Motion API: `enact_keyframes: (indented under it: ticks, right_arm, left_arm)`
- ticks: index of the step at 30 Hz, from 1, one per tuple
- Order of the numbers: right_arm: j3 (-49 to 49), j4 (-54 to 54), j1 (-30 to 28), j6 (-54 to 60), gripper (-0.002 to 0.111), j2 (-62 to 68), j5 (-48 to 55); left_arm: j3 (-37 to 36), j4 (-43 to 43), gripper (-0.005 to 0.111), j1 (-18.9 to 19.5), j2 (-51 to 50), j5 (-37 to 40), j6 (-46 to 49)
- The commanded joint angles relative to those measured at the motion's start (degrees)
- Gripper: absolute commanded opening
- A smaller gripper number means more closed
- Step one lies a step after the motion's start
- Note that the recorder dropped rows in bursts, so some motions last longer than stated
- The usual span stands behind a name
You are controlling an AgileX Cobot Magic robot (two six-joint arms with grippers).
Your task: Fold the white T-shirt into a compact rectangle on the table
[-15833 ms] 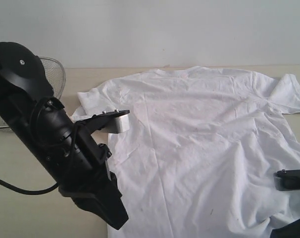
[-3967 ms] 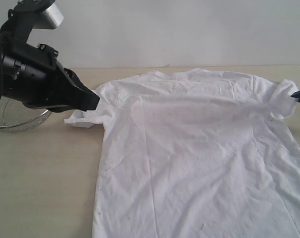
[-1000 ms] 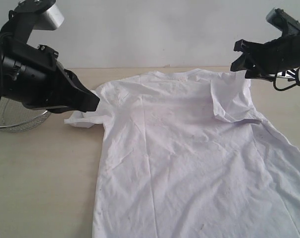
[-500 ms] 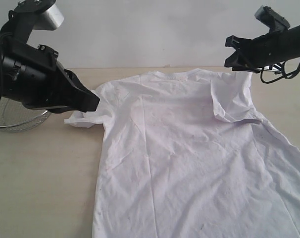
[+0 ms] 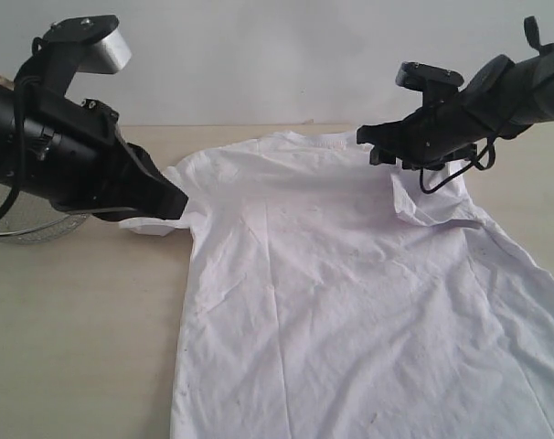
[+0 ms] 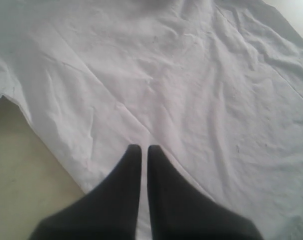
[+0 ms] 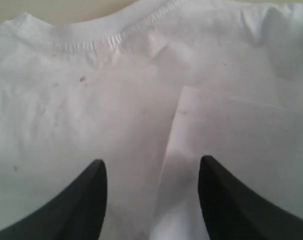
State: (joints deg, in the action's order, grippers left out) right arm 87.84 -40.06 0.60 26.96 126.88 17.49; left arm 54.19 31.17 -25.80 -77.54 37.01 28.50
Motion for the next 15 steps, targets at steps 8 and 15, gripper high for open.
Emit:
enact_keyframes:
  ticks: [8, 15]
  right_arm:
    - [0.22, 4.77, -0.08, -1.32, 0.048, 1.74, -1.94]
    - [0.22, 7.44, -0.08, -1.33, 0.028, 1.74, -1.82]
  left_arm:
    - [-0.24, -0.17, 0.005, 0.13, 0.17, 0.84, -0.24]
    - [-0.24, -0.17, 0.005, 0.13, 0.17, 0.94, -0.24]
